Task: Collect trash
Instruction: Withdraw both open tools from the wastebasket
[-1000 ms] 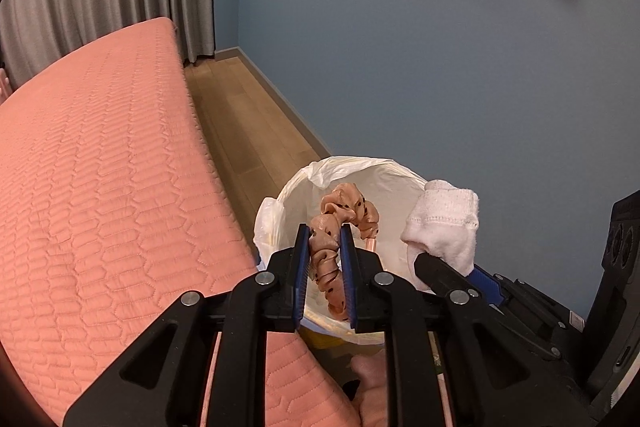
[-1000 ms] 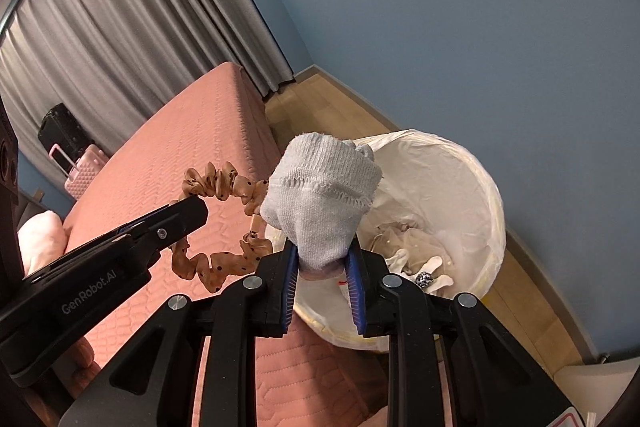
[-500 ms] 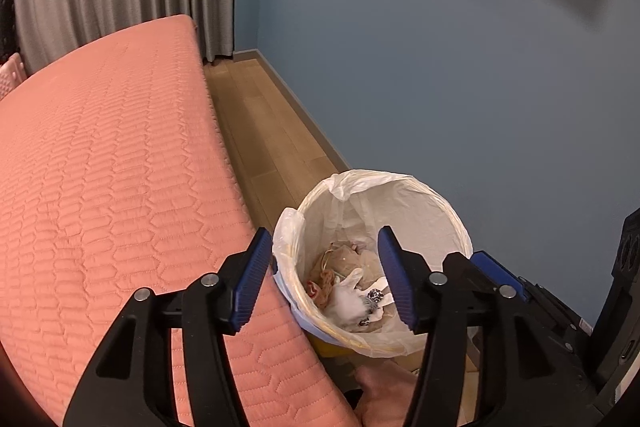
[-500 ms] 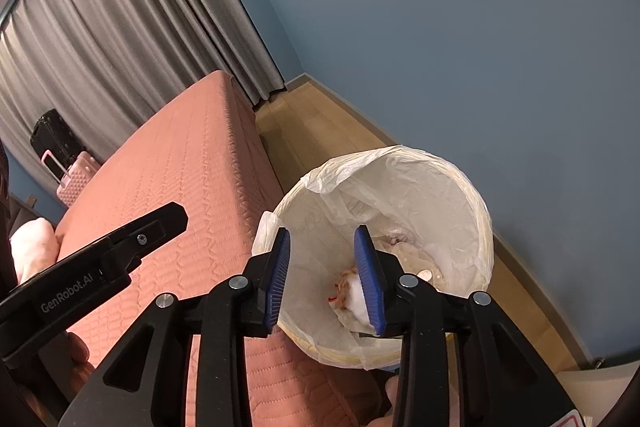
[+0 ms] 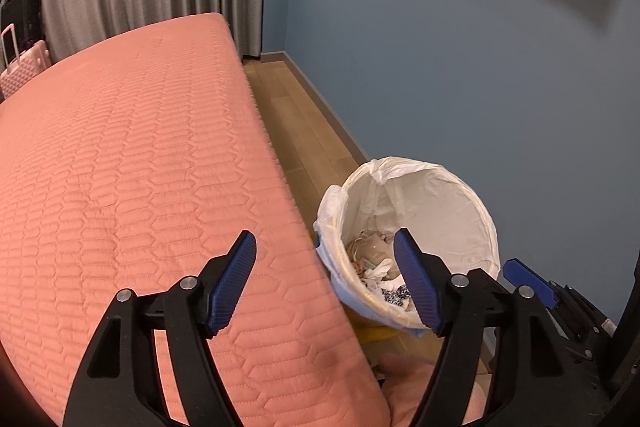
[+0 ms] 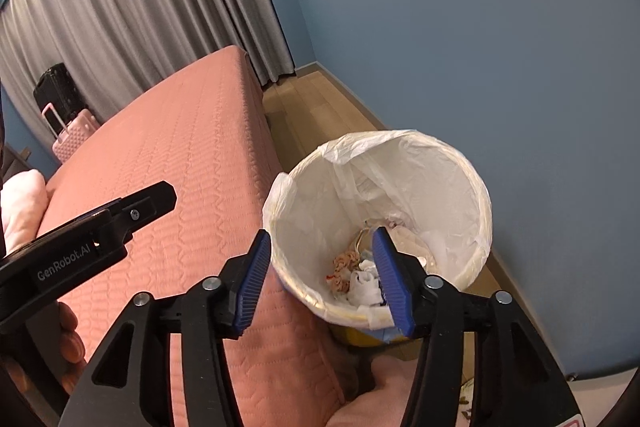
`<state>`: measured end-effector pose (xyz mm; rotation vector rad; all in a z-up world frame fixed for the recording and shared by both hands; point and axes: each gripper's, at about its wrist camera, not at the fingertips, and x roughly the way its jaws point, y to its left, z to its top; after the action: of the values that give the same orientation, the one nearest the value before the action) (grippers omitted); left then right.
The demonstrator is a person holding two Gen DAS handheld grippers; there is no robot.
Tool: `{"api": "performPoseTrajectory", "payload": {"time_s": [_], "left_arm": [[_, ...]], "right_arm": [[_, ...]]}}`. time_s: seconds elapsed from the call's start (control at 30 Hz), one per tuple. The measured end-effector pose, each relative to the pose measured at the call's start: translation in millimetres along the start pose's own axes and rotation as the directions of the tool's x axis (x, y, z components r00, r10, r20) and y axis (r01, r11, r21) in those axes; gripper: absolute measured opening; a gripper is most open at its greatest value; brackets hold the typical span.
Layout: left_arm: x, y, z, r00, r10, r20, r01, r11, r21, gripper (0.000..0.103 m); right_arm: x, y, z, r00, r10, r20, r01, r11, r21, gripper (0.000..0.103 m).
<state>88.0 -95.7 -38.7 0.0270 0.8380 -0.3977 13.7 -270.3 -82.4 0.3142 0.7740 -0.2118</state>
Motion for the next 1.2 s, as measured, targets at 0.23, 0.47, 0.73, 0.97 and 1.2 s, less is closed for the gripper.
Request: {"api": "performPoseTrajectory", "payload": {"time_s": [0.23, 0.47, 0.73, 0.97, 1.2], "left_arm": [[-7, 11, -18, 0.999, 0.042, 0.008, -0.042, 0.999, -0.008, 0.076], [-9, 21, -33, 0.997, 0.075, -0.003, -0.075, 0.997, -0.016, 0.082], [-10, 29, -43, 0.994, 0.107, -0.003, -0.107, 0.994, -0.028, 0.089], [-11, 30, -47, 0.994, 0.113, 0.003, -0.112, 0.993, -0.028, 0.090], [-9, 29, -51, 0.993, 0.117, -0.007, -0.118, 0.993, -0.029, 0.090]], "right_arm": [[-5, 7, -16, 0.999, -0.017, -0.031, 0.016, 0.999, -0.033, 0.062], [-7, 11, -26, 0.999, -0.048, -0.024, 0.046, 0.997, -0.062, 0.078], [-9, 15, -28, 0.997, -0.082, -0.010, 0.081, 0.992, -0.100, 0.087], [-10, 17, -31, 0.992, -0.122, 0.010, 0.122, 0.984, -0.131, 0.098], [-12, 16, -33, 0.991, -0.136, 0.014, 0.137, 0.981, -0.134, 0.098]]}}
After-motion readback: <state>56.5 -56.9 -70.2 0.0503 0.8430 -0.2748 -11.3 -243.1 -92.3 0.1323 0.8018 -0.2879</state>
